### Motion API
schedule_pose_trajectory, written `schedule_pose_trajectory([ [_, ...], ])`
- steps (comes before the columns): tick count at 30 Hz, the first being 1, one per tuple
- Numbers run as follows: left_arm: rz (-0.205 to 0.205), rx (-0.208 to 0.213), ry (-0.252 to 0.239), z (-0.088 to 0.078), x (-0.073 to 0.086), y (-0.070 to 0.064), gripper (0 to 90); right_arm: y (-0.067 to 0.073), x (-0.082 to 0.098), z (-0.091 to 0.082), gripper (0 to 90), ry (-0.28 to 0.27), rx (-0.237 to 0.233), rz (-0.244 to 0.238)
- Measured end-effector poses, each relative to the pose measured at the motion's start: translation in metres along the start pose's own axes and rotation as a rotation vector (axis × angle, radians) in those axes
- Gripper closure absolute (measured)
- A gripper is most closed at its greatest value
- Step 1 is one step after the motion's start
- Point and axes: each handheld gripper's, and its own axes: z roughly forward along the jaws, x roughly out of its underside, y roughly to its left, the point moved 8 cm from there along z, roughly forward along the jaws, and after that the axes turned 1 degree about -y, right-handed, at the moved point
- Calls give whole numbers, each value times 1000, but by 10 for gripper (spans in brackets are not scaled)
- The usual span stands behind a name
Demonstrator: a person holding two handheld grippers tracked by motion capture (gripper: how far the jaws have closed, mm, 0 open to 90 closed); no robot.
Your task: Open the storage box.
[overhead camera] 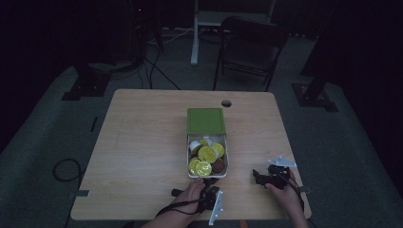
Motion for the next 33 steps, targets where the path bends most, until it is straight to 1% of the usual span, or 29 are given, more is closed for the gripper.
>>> schedule_pose_trajectory([
  [1,-70,41,-18,-2,3,-1,623,0,0,0,110,0,0,0],
  [2,-70,41,-18,-2,3,-1,622,0,0,0,110,0,0,0],
  [3,-89,49,-18,-5,6,0,622,0,0,0,110,0,0,0],
  [4,-89,49,-18,-5,6,0,623,0,0,0,110,0,0,0],
  [5,-151,76,-31,-6,10,-1,622,0,0,0,110,0,0,0],
  [8,-210,114,-37,-8,16,-3,622,0,0,0,110,0,0,0],
  [10,-222,121,-29,-9,21,-4,622,0,0,0,110,0,0,0],
  [11,-222,121,-29,-9,21,-4,623,0,0,0,110,0,0,0],
  [12,-241,128,-32,-10,23,-4,623,0,0,0,110,0,0,0],
  [13,-247,131,-32,-10,24,-4,623,0,0,0,110,0,0,0],
  [15,-257,133,-33,-11,26,-4,623,0,0,0,110,0,0,0],
  [17,-257,133,-33,-11,26,-4,623,0,0,0,110,0,0,0],
  [18,-287,142,-38,-14,29,-4,623,0,0,0,110,0,0,0],
  [22,-311,157,-36,-18,35,-5,623,0,0,0,110,0,0,0],
  [23,-311,157,-36,-18,35,-5,623,0,0,0,110,0,0,0],
  [24,-324,155,-38,-19,38,-4,623,0,0,0,110,0,0,0],
  [25,-324,155,-38,-19,38,-4,622,0,0,0,110,0,0,0],
  [26,-325,149,-33,-21,42,-5,622,0,0,0,110,0,0,0],
  [27,-325,149,-33,-21,42,-5,622,0,0,0,110,0,0,0],
  [28,-341,154,-33,-23,44,-6,622,0,0,0,110,0,0,0],
  [29,-339,155,-28,-24,46,-7,622,0,0,0,110,0,0,0],
  [32,-355,152,-25,-28,52,-7,622,0,0,0,110,0,0,0],
  [33,-355,152,-25,-28,52,-7,622,0,0,0,110,0,0,0],
])
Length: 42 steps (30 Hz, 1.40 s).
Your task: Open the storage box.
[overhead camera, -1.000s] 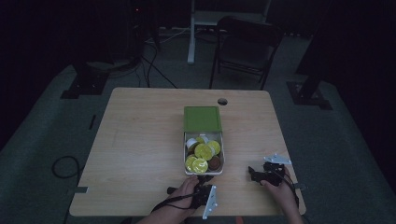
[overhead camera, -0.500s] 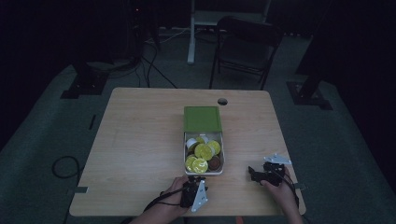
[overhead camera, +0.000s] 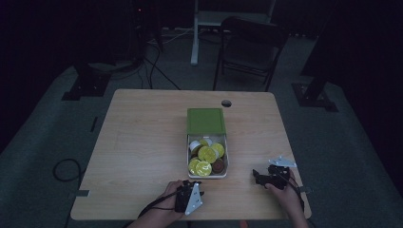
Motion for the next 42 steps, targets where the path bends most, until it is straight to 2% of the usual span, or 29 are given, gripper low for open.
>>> schedule_pose_trajectory([
  [4,-42,-3,-2,-4,10,2,622,0,0,0,110,0,0,0],
  [7,-45,3,7,-5,15,2,622,0,0,0,110,0,0,0],
  [11,-76,-1,7,-9,22,4,622,0,0,0,110,0,0,0],
  [13,-98,-21,-2,-12,25,8,622,0,0,0,110,0,0,0],
  [18,-120,-21,-1,-16,31,11,622,0,0,0,110,0,0,0],
  [24,-154,-45,-3,-21,39,18,615,0,0,0,110,0,0,1],
  [29,-214,-83,-13,-30,48,33,610,0,0,0,110,-1,0,1],
  [31,-239,-84,-19,-32,51,37,606,0,0,0,110,0,0,1],
  [32,-239,-84,-19,-32,51,37,595,0,0,0,110,-1,0,0],
  [33,-256,-88,-30,-33,52,38,595,0,0,0,110,-1,0,0],
  [34,-290,-97,-43,-36,54,42,595,0,0,0,110,0,0,0],
  [38,-323,-108,-48,-39,59,48,552,0,0,0,110,0,0,0],
  [40,-355,-111,-49,-40,63,51,509,0,0,0,110,0,0,0],
  [42,-413,-126,-53,-43,69,56,492,0,0,0,110,0,0,0],
])
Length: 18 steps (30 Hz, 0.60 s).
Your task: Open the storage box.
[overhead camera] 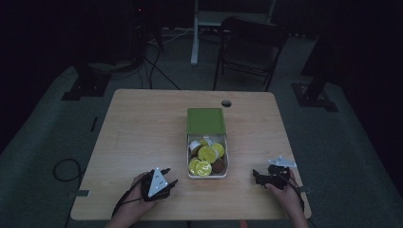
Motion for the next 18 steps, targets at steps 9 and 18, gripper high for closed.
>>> schedule_pose_trajectory([
  [9,-90,-38,-33,-7,7,20,361,0,0,0,110,-1,0,0],
  [18,-188,-55,-43,-16,22,40,338,0,0,0,110,0,0,0],
])
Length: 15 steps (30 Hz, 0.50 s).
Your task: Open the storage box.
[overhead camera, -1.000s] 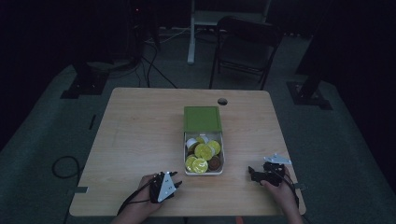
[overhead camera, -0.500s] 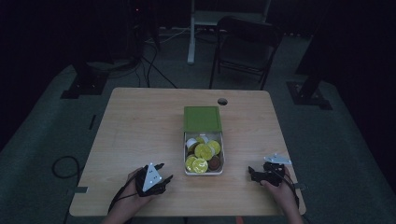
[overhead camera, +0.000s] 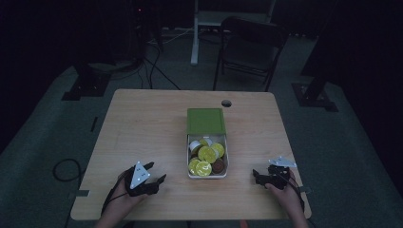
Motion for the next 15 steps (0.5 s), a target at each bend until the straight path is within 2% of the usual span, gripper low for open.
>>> schedule_pose_trajectory([
  [3,-23,-13,-6,-3,2,7,336,0,0,0,110,0,0,0],
  [6,-24,-22,12,-6,6,12,315,0,0,0,110,0,0,0],
  [9,-26,-39,29,-8,12,17,245,0,0,0,110,0,0,0],
  [10,-24,-41,41,-8,14,18,196,0,0,0,110,0,0,0],
  [12,-15,-46,53,-9,18,21,176,0,0,0,110,0,0,0],
  [15,-32,-53,49,-11,21,24,151,0,0,0,110,0,0,0],
])
